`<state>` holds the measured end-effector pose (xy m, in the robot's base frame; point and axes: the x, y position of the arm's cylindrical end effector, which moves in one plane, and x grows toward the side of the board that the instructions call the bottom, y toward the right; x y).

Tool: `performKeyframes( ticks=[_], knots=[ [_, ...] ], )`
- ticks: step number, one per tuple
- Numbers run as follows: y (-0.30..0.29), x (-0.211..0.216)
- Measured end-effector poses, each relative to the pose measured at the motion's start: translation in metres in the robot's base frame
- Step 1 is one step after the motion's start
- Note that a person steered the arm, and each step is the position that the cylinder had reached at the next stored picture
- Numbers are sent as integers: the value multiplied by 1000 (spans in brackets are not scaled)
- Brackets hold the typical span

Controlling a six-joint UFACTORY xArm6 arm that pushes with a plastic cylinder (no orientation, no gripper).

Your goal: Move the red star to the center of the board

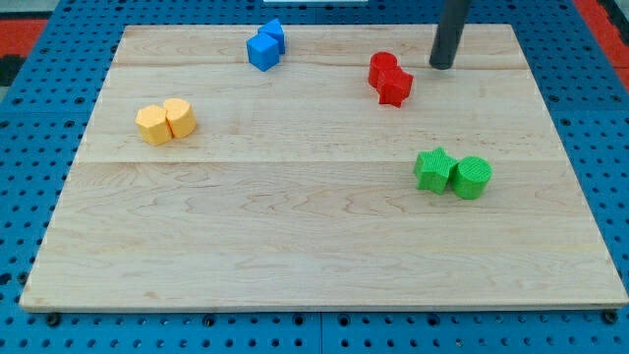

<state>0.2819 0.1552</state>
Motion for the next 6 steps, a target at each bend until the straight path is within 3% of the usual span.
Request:
performKeyframes(
  ticks=[3,4,6],
  knots=[
    [-106,71],
    [-45,88],
    [-160,104]
  ],
)
